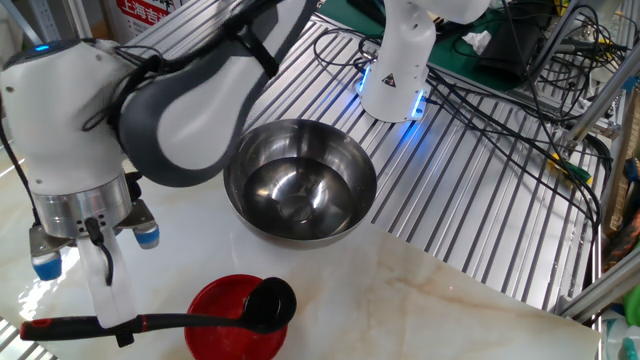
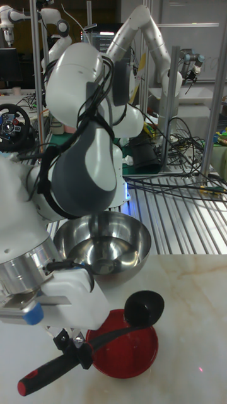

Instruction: Scoop water with a large spoon from one bowl to another

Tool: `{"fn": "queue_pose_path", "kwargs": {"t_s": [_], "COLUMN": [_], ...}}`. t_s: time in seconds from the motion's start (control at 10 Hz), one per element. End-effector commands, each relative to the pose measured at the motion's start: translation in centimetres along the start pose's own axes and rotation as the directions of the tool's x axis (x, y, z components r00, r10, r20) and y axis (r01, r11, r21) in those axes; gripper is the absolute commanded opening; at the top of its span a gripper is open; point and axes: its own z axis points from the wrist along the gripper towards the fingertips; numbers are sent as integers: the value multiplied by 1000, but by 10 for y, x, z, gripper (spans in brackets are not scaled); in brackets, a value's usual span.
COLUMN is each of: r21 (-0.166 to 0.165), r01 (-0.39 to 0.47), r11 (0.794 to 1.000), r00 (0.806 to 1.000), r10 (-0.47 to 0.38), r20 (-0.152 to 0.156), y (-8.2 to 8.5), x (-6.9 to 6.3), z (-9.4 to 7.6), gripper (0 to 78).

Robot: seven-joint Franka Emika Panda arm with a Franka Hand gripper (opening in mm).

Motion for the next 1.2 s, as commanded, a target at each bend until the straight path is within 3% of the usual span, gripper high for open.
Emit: {"fn": "queue_pose_path", "kwargs": {"t_s": [0.1,1.2], "r21": [-26,-130], "r01": [0,-12], "r11": [1000,991], "r00": [1000,995], "r10": [-1,-1], "r20": [-9,-95], "y": [1,-4], "x": [-2,-5], "z": [-2,-1], "gripper": [12,12]}}
